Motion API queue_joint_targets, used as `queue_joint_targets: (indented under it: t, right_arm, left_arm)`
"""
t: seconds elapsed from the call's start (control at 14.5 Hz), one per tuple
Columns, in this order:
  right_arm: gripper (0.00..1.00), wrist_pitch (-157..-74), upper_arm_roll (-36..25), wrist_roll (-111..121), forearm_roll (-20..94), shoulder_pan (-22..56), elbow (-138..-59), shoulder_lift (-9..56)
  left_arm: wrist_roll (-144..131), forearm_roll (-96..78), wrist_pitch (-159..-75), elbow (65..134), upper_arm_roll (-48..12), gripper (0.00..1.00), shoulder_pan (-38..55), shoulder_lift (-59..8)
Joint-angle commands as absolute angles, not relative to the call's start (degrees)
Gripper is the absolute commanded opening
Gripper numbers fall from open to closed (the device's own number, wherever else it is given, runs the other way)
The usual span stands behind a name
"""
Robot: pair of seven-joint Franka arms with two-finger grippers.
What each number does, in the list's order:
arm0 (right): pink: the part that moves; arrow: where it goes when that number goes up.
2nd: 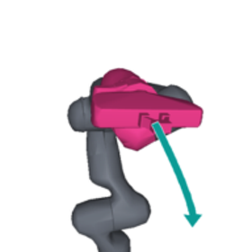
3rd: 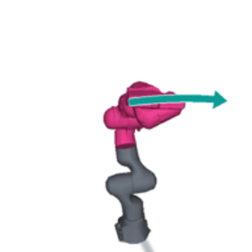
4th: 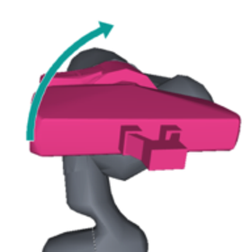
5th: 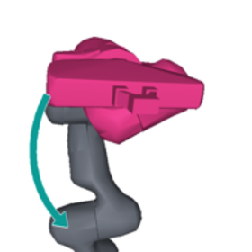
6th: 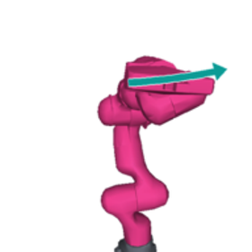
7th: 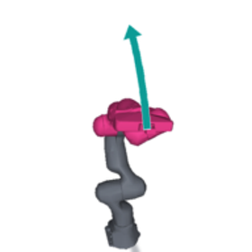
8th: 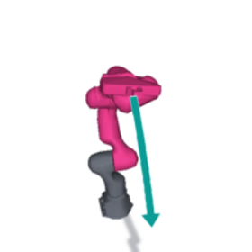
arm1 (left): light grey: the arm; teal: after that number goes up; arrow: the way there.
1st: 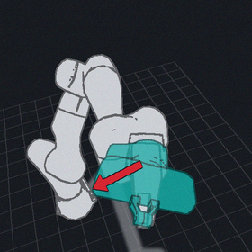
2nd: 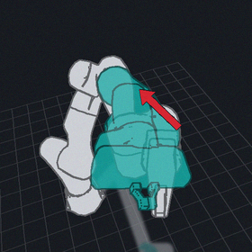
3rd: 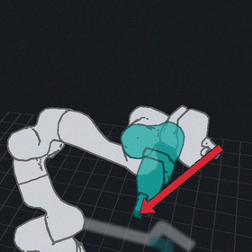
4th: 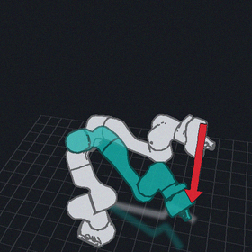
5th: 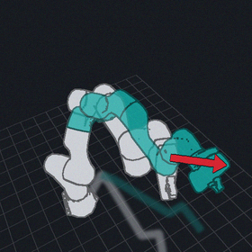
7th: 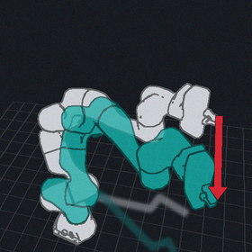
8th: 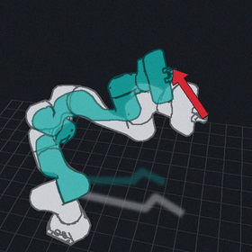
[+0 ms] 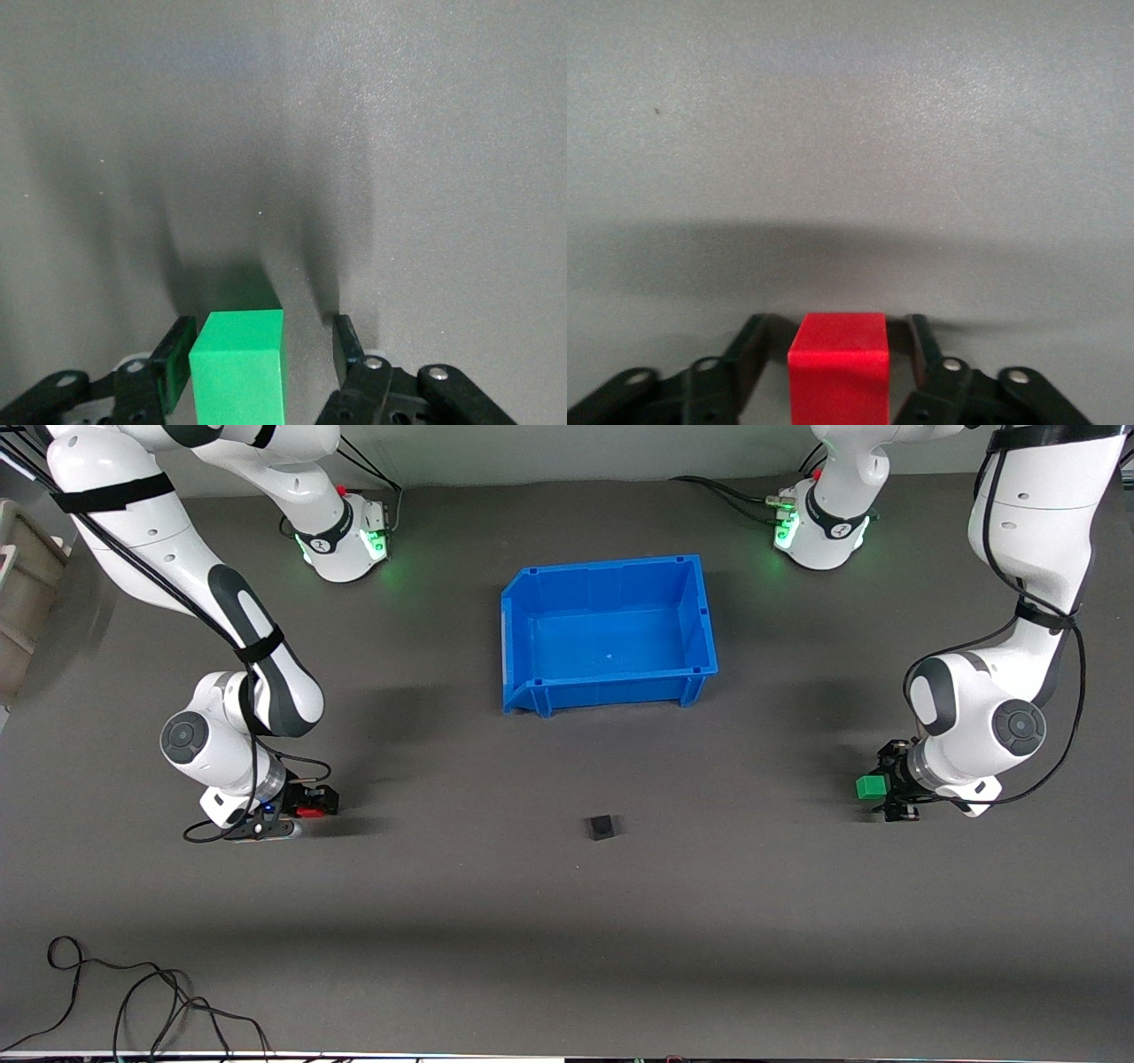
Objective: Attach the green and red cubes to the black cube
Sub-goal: 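Grasp the red cube with the right gripper while the left gripper grasps the green cube, then carry the red cube and green cube toward the black cube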
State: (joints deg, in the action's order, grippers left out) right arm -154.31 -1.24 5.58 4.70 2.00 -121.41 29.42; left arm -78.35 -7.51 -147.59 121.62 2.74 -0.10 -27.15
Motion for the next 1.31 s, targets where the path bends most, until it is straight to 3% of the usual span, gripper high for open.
queue_joint_targets:
  t: [0.0,0.07,0.14,0.21,0.34,0.62,1.1,1.24]
  right_arm:
    - [0.57,-154.6,-1.23,6.24,6.5,2.37,-121.47,29.0]
    - [0.57,-154.6,-1.14,6.24,6.5,2.37,-121.46,29.0]
    - [0.57,-154.6,-1.23,6.24,6.5,2.29,-121.38,29.0]
    - [0.57,-154.6,-1.14,6.24,6.5,2.29,-121.2,29.0]
    - [0.57,-154.69,-1.23,6.24,6.5,2.2,-120.94,29.0]
    - [0.57,-154.69,-1.23,6.15,6.59,1.93,-120.24,29.18]
    - [0.56,-155.04,-1.14,6.15,6.59,1.93,-119.62,30.32]
    - [0.33,-155.04,-1.14,6.24,6.59,1.93,-119.62,30.41]
  left_arm:
    - [-79.28,-7.91,-148.18,121.29,2.99,0.46,0.61,-27.51]
    - [-79.19,-7.74,-148.44,121.29,2.9,0.23,0.62,-27.51]
    - [-79.19,-7.73,-148.53,121.12,2.9,0.07,0.7,-27.34]
    - [-79.28,-7.73,-147.75,120.24,2.9,0.02,0.88,-27.07]
    - [-82.51,-7.65,-145.04,117.79,2.73,0.0,1.23,-25.32]
    - [-85.5,-8.08,-129.4,104.88,2.55,0.0,5.18,-26.27]
    - [-102.03,-7.3,-128.76,92.29,1.32,0.0,14.14,-33.84]
    - [-102.83,-7.29,-128.85,92.02,1.23,0.0,15.2,-33.84]
